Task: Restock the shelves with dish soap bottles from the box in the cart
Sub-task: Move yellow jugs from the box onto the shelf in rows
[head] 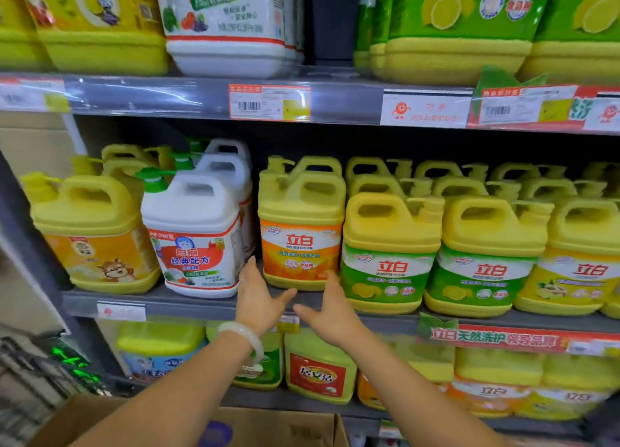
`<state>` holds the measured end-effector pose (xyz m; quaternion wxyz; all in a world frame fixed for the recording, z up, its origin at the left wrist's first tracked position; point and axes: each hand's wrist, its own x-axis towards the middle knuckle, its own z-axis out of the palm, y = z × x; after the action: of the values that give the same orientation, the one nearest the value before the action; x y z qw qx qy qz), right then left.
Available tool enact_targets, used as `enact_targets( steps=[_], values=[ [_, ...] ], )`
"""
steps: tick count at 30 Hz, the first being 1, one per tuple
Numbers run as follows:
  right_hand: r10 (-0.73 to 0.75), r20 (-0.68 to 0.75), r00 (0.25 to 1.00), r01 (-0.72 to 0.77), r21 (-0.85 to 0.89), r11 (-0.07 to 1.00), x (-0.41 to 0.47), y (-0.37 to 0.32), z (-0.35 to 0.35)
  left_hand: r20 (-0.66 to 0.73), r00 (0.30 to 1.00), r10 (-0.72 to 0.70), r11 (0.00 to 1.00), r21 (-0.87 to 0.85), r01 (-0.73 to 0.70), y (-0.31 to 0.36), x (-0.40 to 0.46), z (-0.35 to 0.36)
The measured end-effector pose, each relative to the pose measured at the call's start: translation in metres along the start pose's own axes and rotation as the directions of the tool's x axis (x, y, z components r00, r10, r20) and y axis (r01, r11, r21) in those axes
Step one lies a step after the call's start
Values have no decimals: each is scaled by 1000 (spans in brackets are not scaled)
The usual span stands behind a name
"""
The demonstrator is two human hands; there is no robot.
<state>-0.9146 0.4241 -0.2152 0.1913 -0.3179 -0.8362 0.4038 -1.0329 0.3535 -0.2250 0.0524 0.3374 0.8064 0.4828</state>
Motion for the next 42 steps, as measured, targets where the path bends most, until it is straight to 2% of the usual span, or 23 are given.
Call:
enact_targets(
  steps=[3,7,13,21,31,39,42],
  values=[
    [95,-138,986,-91,39,995,9,-10,16,31,998,49,990,-130,-44,-1,14,-2],
    [33,-350,936,-33,6,999,16,-22,27,42,999,12,936,-352,4,6,38,-1],
    [89,-418,904,-97,2,995,31,-25,37,216,976,-22,881,-457,121,-1,63,2],
    [92,-441,893,-65,75,995,28,-17,33,263,962,-69,854,-484,193,-14,75,1],
    [50,-408,911,-8,103,995,24,-14,27,159,986,-47,885,-452,115,-16,56,-3],
    [4,-325,946,3,19,1000,21,-4,21,140,988,-61,874,-471,121,-18,33,-16],
    [34,-262,965,-17,68,998,29,-2,19,158,987,-40,885,-453,108,-16,30,-21]
  ],
)
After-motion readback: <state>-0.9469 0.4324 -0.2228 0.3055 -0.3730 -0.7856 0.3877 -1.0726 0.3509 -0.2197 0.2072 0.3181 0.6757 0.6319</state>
